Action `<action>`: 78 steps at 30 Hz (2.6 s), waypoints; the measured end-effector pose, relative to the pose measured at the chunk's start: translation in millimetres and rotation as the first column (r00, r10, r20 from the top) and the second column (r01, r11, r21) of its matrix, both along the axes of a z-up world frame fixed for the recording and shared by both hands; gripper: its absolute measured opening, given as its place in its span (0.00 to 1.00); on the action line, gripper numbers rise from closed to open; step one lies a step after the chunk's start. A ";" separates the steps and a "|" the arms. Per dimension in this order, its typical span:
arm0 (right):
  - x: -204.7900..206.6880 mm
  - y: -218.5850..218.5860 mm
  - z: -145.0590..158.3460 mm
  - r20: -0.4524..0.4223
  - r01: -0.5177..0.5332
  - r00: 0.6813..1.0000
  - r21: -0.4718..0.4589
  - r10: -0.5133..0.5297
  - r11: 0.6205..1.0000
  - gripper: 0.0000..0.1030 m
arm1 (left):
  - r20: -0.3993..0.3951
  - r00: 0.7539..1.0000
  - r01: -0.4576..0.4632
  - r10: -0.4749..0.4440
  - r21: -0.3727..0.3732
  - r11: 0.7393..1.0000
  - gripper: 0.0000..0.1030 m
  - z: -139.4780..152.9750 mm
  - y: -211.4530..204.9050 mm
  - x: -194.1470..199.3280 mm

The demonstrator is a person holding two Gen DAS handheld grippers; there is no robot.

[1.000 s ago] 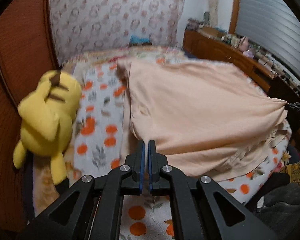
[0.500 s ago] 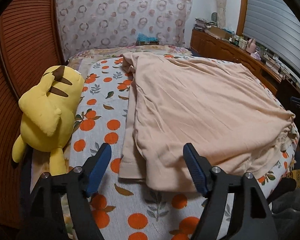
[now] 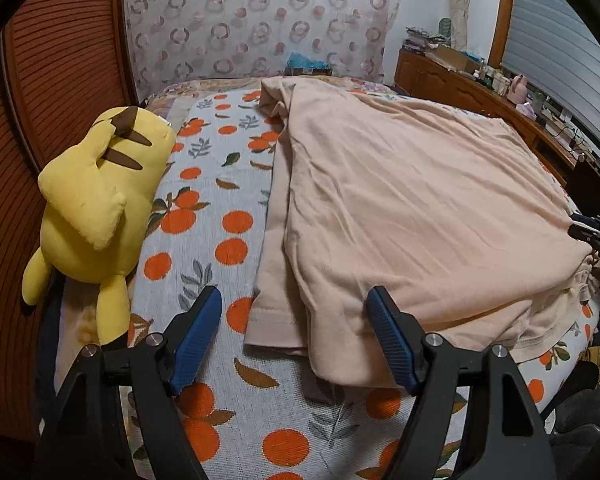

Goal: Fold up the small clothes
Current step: 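Open both tools to release the folded shirt, then close the left tool on the shirt edge, then lift and fold the gripped shirt edge with the left tool, then open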

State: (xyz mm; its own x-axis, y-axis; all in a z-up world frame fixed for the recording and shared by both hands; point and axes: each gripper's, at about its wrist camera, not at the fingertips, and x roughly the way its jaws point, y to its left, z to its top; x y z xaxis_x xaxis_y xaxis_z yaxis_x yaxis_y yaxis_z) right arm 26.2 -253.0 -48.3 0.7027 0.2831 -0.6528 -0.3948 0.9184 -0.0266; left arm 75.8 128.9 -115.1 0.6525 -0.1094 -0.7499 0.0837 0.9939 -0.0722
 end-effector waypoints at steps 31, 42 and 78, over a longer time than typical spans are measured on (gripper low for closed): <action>-9.5 5.4 -4.3 0.024 0.010 1.000 -0.043 -0.009 0.999 0.75 | -0.010 1.000 -0.021 0.022 0.021 1.000 0.70 -4.1 -7.8 -4.7; -9.5 5.0 -4.3 0.023 0.009 1.000 -0.043 -0.008 0.999 0.75 | 0.075 0.997 0.014 -0.004 -0.131 0.991 0.10 12.1 -11.2 -15.1; -69.1 -96.0 35.8 0.104 0.101 0.988 0.117 -0.113 0.988 0.68 | 0.266 0.766 0.634 -0.585 -0.161 0.756 0.10 151.6 -292.7 12.1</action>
State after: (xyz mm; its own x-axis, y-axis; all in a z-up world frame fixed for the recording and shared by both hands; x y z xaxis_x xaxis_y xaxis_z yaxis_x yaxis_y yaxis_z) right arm -42.9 -348.9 -12.5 0.7988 0.2685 -0.5384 -0.2942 0.9549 0.0398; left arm 87.8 -163.9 36.4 0.5104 -0.6835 -0.5218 0.7019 0.6817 -0.2064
